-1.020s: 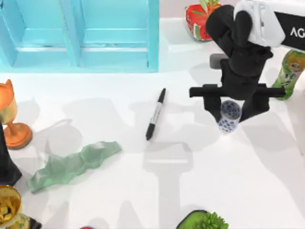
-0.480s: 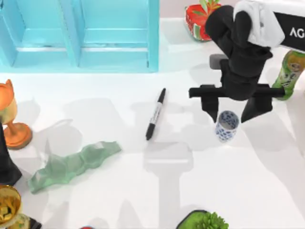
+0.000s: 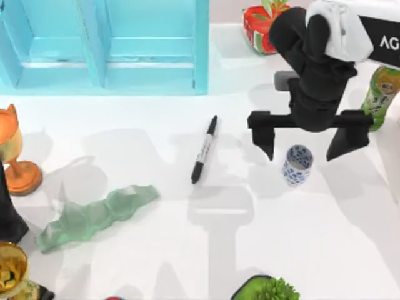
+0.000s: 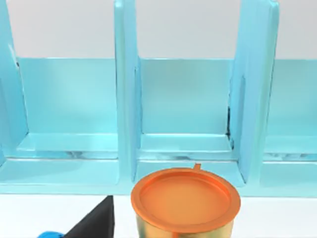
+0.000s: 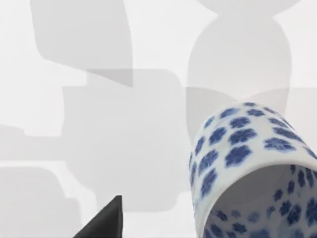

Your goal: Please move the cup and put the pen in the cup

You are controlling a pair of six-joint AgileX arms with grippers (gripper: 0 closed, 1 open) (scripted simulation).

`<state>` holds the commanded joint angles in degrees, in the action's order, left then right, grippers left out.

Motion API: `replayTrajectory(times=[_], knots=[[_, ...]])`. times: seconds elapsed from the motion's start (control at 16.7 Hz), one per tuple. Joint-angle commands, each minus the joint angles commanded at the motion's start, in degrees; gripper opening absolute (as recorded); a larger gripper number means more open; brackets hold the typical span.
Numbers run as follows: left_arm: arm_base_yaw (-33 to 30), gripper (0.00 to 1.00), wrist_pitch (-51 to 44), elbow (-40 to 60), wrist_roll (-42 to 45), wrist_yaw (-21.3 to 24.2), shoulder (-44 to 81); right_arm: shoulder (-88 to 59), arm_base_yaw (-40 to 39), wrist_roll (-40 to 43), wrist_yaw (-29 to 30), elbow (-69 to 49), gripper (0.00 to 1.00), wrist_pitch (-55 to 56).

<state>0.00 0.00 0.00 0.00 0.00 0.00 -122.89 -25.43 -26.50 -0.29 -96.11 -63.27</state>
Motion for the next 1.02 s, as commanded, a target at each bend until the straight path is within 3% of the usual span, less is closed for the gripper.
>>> replayTrajectory(times=[0.42, 1.02], knots=[[0.00, 1.00, 0.00, 0.00, 0.00, 0.00, 0.00, -0.93, 0.18, -0.19, -0.05, -4.14, 1.00, -4.10], [0.00, 1.00, 0.00, 0.00, 0.00, 0.00, 0.00, -4.09, 0.32, 0.14, 0.05, -38.38, 1.00, -34.25]])
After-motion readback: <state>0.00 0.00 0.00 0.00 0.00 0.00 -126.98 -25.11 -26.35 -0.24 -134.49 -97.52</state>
